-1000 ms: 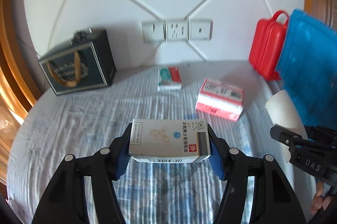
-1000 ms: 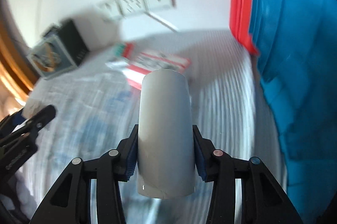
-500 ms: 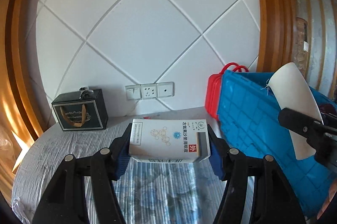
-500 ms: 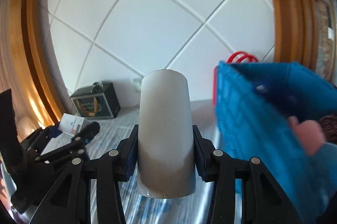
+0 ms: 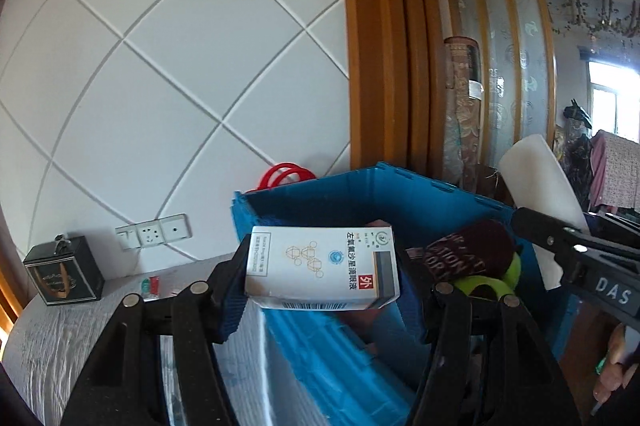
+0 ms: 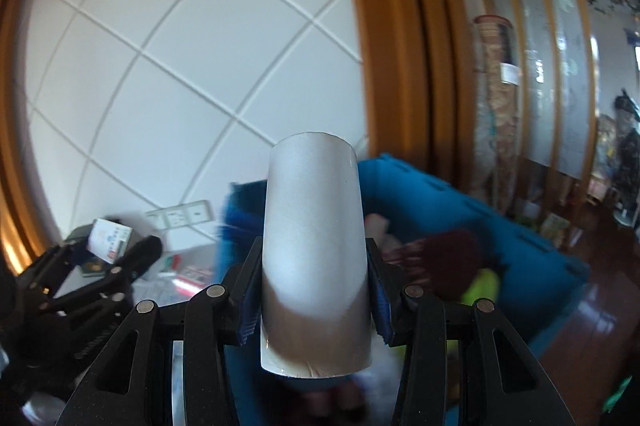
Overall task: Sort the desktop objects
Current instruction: 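Carry the white box and white cylinder over the blue bin, then open both tools to drop the box and cylinder into the bin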
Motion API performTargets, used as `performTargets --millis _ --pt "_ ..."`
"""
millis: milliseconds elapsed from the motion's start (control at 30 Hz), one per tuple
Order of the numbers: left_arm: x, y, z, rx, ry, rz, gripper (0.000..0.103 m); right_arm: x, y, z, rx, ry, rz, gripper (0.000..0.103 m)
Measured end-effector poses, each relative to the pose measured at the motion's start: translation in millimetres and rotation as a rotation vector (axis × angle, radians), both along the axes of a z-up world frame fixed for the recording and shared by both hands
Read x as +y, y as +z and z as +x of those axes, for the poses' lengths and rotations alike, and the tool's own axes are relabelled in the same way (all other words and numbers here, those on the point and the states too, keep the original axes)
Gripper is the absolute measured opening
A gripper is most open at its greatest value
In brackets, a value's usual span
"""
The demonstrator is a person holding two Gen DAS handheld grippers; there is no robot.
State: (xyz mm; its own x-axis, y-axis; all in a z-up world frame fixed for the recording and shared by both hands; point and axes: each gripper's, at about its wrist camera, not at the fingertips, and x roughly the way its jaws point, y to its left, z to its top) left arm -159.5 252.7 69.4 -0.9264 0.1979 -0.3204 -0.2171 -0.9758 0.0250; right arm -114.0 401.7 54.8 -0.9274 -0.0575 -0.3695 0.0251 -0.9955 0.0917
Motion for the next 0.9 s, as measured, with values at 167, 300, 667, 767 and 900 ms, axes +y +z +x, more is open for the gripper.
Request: performTargets --millis 167,300,667,767,900 --pt "70.4 1.6 -19.7 -0.093 -0.042 -0.053 0.062 64.6 -15.4 -29.1 -0.090 -0.024 0.033 0.045" --pt "98.2 -4.3 -38.3 -0.166 -0.050 -0.082 0.062 91.6 -28.7 -50.0 -0.154 -0.003 0.049 0.045" --pt "107.7 -11.5 -59.9 -0.287 -0.014 -0.095 0.078 106.7 -58.8 -80.7 -0.266 0.086 0.047 0.045" --pt "110.1 -10.9 -59.0 -0.284 -0.013 -0.092 0.078 105.4 -62.1 -81.4 -0.274 0.096 0.045 0.045" --pt "108.7 -9.3 -55.8 -0.272 -0.004 -0.086 0.078 105.5 -63.5 -78.8 -0.265 0.111 0.038 0.053"
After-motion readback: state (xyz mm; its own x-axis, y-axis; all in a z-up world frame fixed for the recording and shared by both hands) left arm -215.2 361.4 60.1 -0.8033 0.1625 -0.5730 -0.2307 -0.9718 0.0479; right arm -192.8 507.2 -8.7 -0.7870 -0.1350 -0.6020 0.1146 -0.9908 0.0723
